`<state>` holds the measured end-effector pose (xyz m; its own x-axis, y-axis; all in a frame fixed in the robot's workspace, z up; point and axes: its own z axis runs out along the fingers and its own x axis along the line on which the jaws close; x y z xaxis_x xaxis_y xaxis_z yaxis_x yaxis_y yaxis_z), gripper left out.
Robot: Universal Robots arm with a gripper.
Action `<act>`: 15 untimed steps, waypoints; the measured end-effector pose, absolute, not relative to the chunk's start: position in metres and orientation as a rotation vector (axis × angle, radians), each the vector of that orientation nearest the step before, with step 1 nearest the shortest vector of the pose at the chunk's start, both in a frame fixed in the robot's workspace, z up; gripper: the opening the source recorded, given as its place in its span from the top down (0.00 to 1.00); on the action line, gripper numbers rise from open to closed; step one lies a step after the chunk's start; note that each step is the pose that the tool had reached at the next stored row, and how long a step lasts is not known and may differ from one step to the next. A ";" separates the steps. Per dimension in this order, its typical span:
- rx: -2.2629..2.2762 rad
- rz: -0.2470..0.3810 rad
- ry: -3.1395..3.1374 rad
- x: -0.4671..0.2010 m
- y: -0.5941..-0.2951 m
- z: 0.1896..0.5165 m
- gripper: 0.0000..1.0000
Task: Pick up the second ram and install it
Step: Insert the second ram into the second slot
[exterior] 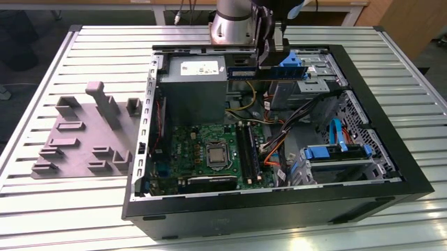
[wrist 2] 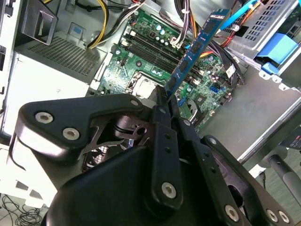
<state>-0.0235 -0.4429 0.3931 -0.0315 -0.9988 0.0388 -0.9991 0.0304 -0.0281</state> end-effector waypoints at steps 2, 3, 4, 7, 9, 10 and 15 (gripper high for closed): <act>2.180 0.074 -2.249 -0.024 -0.443 0.393 0.86; 2.179 0.074 -2.250 -0.024 -0.443 0.393 0.86; 2.175 0.074 -2.254 -0.024 -0.443 0.393 0.86; 2.126 0.074 -2.299 -0.024 -0.443 0.393 0.86; 2.084 0.073 -2.336 -0.024 -0.443 0.393 0.86; 2.062 0.073 -2.354 -0.024 -0.443 0.393 0.86; 1.951 0.072 -2.445 -0.024 -0.443 0.392 0.86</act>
